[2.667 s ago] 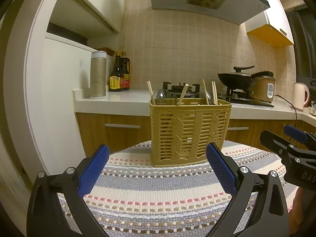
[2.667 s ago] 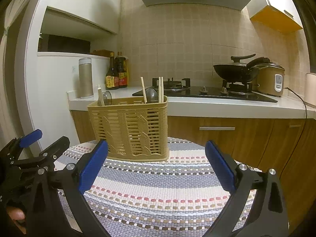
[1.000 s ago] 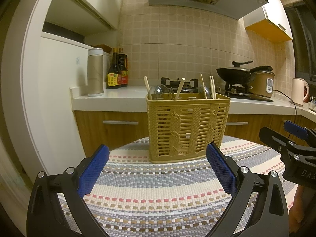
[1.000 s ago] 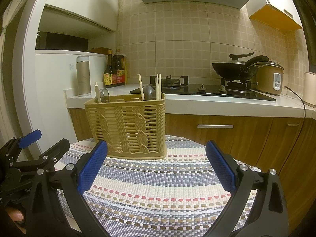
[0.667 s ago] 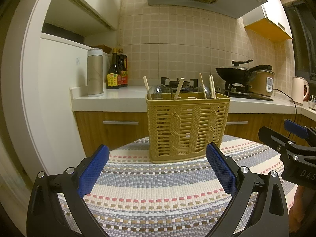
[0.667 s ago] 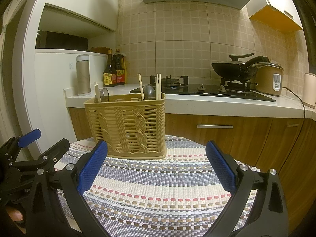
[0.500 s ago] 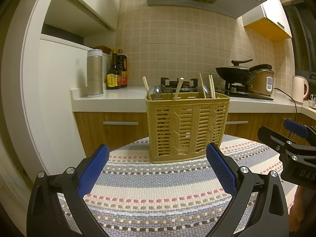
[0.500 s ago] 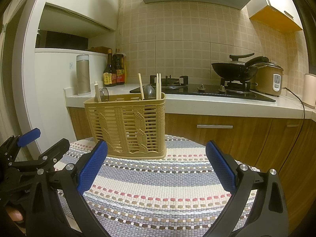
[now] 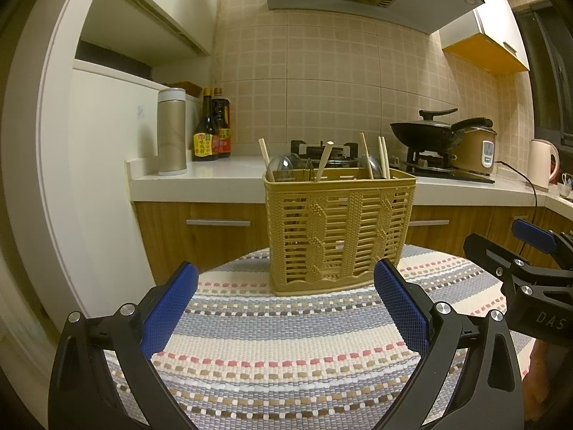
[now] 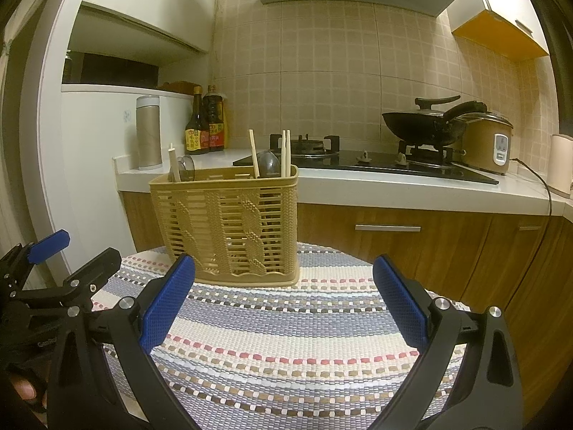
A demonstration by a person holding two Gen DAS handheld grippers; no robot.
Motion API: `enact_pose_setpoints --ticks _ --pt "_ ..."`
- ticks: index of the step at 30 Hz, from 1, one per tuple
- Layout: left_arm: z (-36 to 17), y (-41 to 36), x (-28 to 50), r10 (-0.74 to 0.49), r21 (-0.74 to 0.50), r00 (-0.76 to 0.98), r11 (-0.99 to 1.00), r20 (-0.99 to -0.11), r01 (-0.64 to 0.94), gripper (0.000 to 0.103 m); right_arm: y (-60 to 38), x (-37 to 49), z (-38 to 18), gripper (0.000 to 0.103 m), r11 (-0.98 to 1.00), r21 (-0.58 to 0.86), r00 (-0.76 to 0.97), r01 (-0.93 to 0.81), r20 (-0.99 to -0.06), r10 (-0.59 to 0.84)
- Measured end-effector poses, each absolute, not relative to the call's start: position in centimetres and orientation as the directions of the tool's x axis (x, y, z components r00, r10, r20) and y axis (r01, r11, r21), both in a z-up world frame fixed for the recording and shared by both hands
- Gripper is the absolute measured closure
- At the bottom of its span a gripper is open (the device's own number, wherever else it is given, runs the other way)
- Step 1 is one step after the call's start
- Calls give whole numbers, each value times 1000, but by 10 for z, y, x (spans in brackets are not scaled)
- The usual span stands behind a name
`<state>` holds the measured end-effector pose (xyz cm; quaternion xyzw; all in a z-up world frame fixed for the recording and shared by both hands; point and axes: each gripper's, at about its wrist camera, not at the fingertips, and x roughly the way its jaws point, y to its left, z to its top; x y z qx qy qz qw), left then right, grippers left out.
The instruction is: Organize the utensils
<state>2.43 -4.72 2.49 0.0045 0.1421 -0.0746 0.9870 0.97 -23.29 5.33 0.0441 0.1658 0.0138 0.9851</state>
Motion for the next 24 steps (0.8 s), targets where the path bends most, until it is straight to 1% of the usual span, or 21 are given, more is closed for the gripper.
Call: enact_pose_setpoints --ticks 24 --pt "25 -47 25 -151 -15 948 988 -281 153 8 -230 13 52 8 996 84 941 -9 -337 37"
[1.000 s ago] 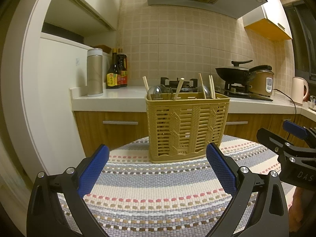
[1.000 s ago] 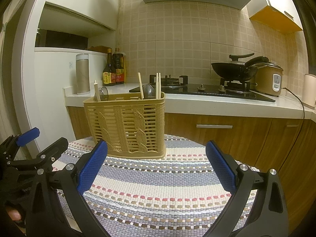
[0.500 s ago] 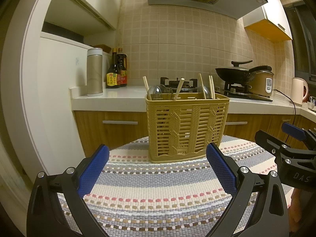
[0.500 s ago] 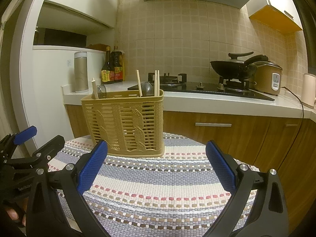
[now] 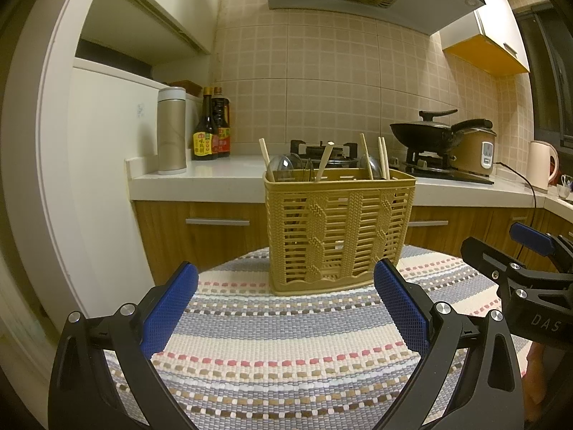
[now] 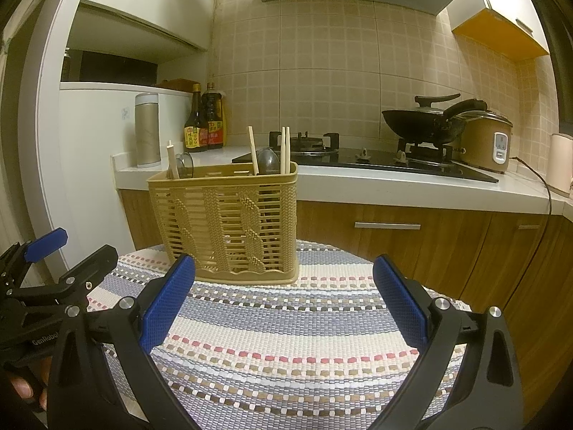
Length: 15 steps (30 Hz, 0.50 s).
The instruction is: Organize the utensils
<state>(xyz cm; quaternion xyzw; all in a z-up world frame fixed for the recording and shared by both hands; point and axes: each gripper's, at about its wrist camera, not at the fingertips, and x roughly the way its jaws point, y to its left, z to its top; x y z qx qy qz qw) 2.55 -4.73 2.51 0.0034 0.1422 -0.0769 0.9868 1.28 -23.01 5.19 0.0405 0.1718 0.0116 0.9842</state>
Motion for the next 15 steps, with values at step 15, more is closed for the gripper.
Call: enact_pose_setpoints --ticks 15 --pt "25 -47 26 -161 -20 945 987 -285 162 8 -226 15 51 8 997 71 938 -14 -344 38"
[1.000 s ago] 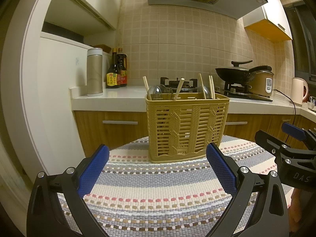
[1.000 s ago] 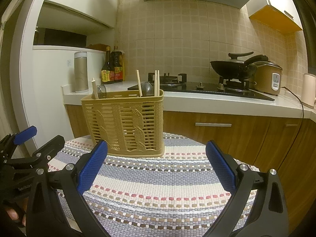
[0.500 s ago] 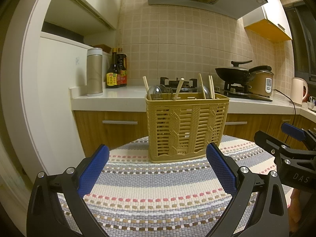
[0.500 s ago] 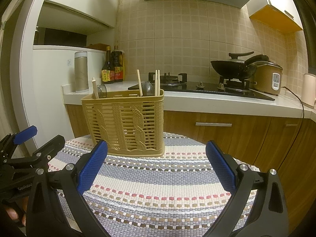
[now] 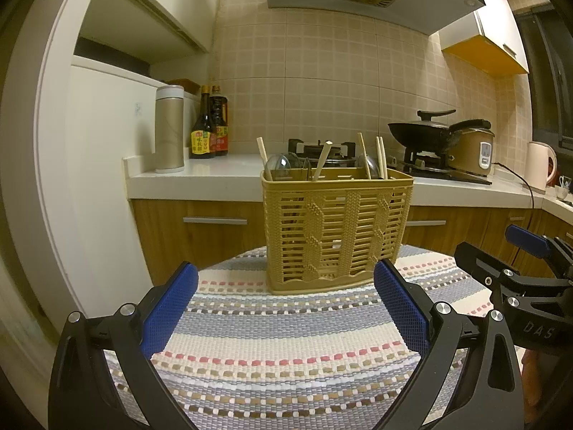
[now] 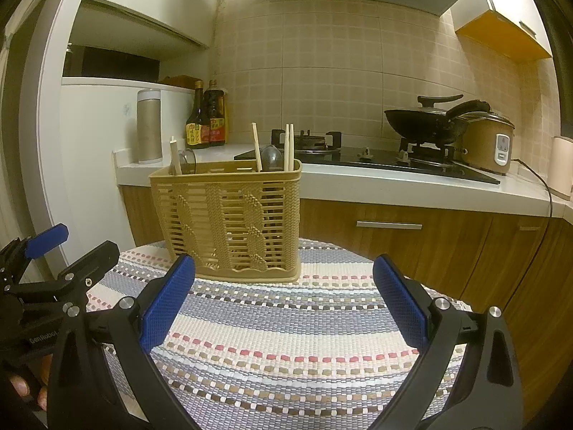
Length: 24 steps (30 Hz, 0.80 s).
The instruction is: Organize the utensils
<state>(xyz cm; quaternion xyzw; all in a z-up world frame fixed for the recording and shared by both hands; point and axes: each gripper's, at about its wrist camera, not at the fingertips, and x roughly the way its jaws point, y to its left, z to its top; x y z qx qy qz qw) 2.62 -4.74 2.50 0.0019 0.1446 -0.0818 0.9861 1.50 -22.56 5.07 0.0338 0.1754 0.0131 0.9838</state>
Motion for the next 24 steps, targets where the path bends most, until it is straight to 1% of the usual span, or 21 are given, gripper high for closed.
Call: enact_pose_setpoints --ticks 24 --pt "25 -47 27 -162 -22 945 987 -286 162 8 -225 16 51 8 997 70 936 -12 -350 36"
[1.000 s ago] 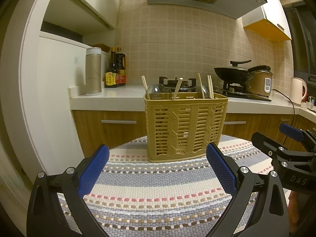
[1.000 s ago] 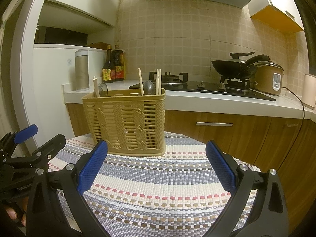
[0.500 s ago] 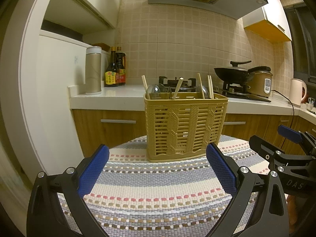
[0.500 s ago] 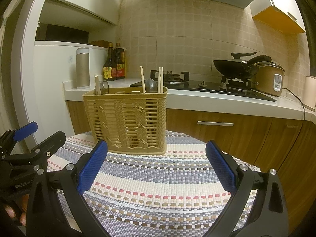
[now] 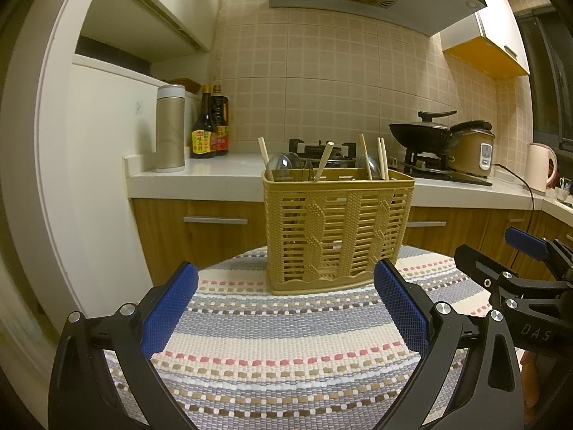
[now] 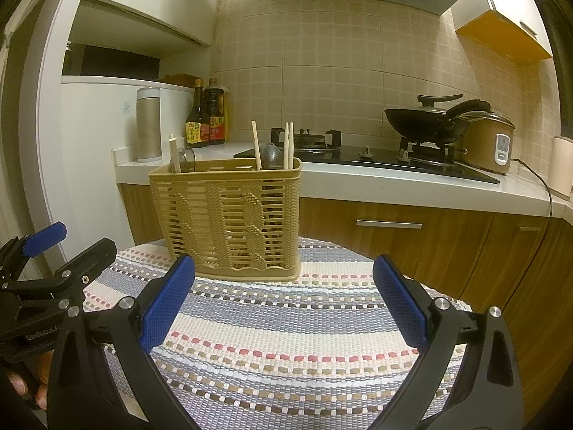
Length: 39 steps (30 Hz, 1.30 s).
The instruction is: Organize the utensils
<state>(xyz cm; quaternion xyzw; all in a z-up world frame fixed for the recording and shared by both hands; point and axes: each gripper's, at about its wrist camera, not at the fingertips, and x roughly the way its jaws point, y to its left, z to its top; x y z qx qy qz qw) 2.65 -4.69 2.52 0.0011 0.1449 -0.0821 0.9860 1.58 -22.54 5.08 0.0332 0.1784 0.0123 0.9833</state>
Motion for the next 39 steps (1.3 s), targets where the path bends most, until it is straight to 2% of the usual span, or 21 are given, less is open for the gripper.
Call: enact_pose_setpoints --ticks 31,39 --pt "28 -41 23 -120 -24 955 993 -270 118 7 -227 16 52 8 997 73 937 -9 -348 34" --pt "27 -34 29 -120 -65 945 992 -304 105 7 -228 16 52 8 997 74 937 -8 -347 33"
